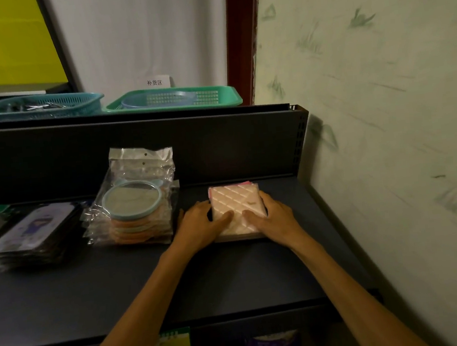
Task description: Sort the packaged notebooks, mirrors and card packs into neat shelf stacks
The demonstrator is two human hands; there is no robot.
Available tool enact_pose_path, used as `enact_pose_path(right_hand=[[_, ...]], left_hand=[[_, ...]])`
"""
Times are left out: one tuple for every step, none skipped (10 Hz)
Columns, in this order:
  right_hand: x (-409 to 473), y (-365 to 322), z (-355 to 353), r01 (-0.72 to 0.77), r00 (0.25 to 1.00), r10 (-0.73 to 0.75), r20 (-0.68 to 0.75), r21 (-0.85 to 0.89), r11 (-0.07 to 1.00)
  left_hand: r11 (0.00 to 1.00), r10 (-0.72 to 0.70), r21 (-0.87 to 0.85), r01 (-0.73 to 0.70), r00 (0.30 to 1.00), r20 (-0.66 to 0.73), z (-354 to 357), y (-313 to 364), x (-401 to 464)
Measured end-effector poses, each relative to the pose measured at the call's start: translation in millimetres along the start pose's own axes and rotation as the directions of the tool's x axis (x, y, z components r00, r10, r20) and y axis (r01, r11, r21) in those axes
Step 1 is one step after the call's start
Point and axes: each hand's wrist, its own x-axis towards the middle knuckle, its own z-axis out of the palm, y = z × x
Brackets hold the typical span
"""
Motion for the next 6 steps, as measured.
enact_pose_path(right_hand=[[0.9, -2.8, 1.0, -0.007, 1.0, 0.007, -0.006, 0.024, 1.0], [2.5, -2.6, 2.8, -0.024, 1.0, 0.024, -0.007, 0.03, 0.999], [5.0, 1.0, 5.7, -0.029, 0.999, 0.03, -0.023, 0.036, 0.999], [4.8, -0.3, 5.3, -0.053, 0.999, 0.053, 0.001, 0.033, 0.998], [3.7, -6.4, -0.9, -0.024, 0.999, 0.024, -0.047, -0.003, 1.0], [-3.9, -21.3, -12.7, 0.042, 0.988, -0.05, -0.146, -0.058, 0.997]], left_hand=[[1.0, 0.02, -0.014, -0.02, 1.0, -0.014, 0.8, 2.0, 2.4], [1.0, 0.016, -0.009, -0.016, 1.0, -0.014, 2.0, 3.1, 2.9], [1.0, 0.018, 0.0, -0.018, 0.999, -0.033, 4.3, 1.4, 2.5], [1.0, 0.016, -0.02, -0.016, 0.999, -0.034, 1.7, 1.9, -2.0], [0.999, 0.053, 0.011, -0.052, 0.995, -0.086, -8.4, -1.0, -9.9], [0.985, 0.161, 0.076, -0.152, 0.979, -0.122, -28.0, -2.9, -23.7]])
